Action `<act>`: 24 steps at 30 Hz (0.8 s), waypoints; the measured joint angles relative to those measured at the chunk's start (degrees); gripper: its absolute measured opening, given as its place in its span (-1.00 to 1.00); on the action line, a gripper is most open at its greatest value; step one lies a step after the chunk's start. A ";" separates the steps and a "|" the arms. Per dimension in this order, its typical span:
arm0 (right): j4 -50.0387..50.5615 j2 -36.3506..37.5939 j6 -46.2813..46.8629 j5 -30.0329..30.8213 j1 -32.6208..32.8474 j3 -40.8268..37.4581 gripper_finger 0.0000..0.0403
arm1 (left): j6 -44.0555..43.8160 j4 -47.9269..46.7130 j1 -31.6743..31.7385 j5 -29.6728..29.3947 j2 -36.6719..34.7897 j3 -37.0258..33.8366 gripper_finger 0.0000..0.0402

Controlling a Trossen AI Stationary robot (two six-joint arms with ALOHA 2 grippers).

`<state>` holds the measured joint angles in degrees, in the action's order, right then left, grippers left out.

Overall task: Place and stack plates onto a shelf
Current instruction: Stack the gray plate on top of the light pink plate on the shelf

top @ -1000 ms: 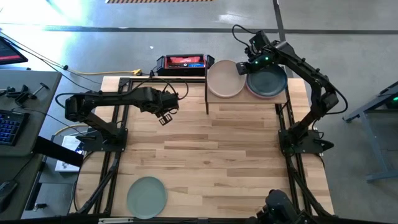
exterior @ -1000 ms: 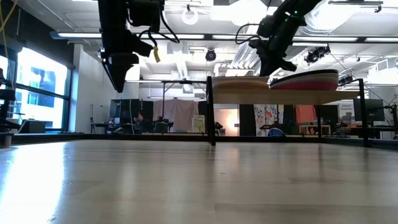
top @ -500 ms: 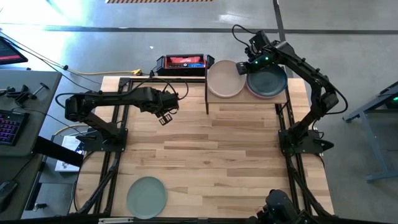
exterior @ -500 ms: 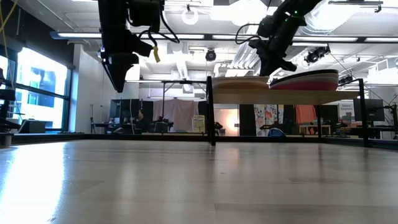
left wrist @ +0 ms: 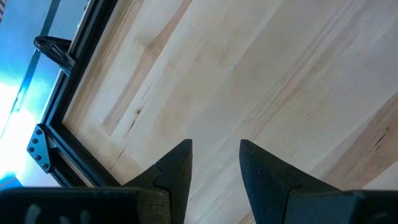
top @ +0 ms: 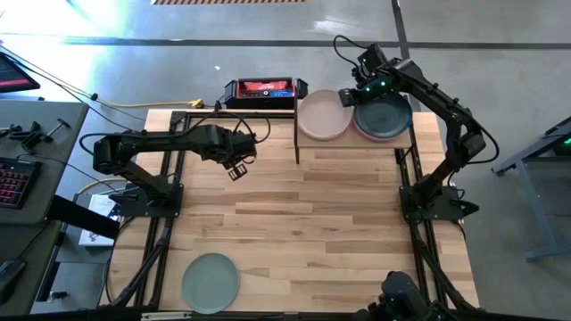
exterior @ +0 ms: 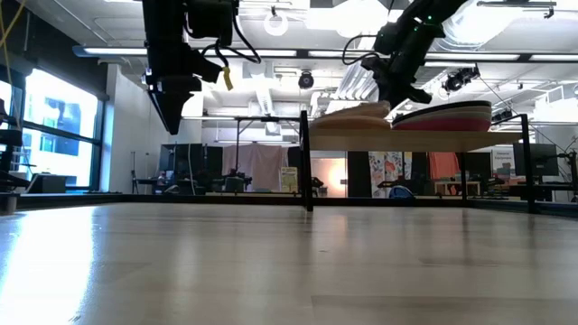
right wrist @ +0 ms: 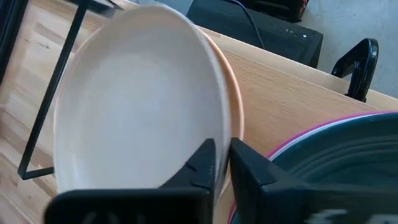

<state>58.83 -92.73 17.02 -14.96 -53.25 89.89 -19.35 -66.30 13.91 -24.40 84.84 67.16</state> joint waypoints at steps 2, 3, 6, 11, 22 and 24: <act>0.00 0.00 -0.19 0.00 0.00 0.00 -0.75 | -0.02 0.00 -0.02 0.00 0.00 0.00 -0.38; 0.00 0.00 -0.32 0.20 0.00 0.00 -0.69 | -0.02 -0.02 -0.02 0.02 0.00 0.00 -0.38; -0.01 0.00 -0.40 1.93 0.02 0.00 -0.54 | -0.04 0.00 0.00 0.03 0.00 0.00 -0.38; -0.23 0.25 -0.56 2.16 -0.33 0.00 -0.43 | -0.04 0.00 -0.02 0.04 0.00 0.00 -0.38; 6.18 1.35 0.94 -8.41 1.65 2.73 -0.42 | -0.02 0.00 -0.02 0.85 -0.02 0.00 -0.38; 8.35 1.33 0.91 -6.99 3.72 2.45 -0.42 | -0.04 0.00 0.00 0.85 -0.02 0.00 -0.38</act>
<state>67.18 -91.39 17.93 -21.96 -49.53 92.33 -19.39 -66.30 13.91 -23.55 84.82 67.16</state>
